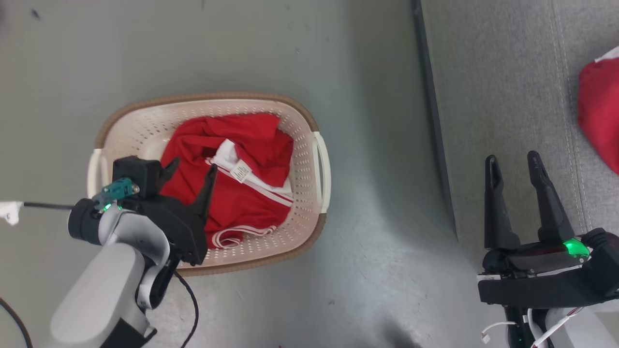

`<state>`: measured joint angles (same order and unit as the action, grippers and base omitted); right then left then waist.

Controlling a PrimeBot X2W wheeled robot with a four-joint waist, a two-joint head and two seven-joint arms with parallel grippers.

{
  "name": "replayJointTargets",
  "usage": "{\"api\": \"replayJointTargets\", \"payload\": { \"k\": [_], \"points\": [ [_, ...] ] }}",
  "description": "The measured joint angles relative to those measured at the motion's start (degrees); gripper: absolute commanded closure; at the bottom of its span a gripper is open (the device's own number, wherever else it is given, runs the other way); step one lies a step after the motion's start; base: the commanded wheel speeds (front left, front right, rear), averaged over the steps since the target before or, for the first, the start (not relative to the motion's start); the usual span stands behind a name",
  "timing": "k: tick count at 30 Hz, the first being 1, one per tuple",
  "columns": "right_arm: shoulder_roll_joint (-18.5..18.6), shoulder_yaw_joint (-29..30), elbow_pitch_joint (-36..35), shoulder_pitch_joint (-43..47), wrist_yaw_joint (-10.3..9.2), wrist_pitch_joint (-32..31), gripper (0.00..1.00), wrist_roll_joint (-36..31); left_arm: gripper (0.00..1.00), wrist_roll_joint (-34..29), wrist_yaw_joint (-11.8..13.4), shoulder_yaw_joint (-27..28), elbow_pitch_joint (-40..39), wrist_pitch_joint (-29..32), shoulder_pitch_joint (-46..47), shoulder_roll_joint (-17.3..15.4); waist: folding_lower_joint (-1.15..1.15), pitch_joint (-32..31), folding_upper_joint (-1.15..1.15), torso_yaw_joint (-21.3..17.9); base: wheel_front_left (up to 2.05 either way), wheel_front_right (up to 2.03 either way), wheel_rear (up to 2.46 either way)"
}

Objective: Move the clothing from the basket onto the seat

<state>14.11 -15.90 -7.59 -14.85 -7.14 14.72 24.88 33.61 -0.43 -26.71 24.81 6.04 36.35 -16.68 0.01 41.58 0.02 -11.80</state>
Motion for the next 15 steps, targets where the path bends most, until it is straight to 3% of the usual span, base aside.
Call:
{"api": "replayJointTargets", "payload": {
  "k": [15],
  "points": [
    [-3.8, -0.6, -0.8, -0.1, 0.27, 0.0, 0.00, -1.6, 0.00, -0.5, -0.2, 0.4, 11.4, 3.8, 6.9, -0.7, -0.01, 6.7, -0.01, -4.6, 0.00, 0.00, 0.00]
  ]
}}
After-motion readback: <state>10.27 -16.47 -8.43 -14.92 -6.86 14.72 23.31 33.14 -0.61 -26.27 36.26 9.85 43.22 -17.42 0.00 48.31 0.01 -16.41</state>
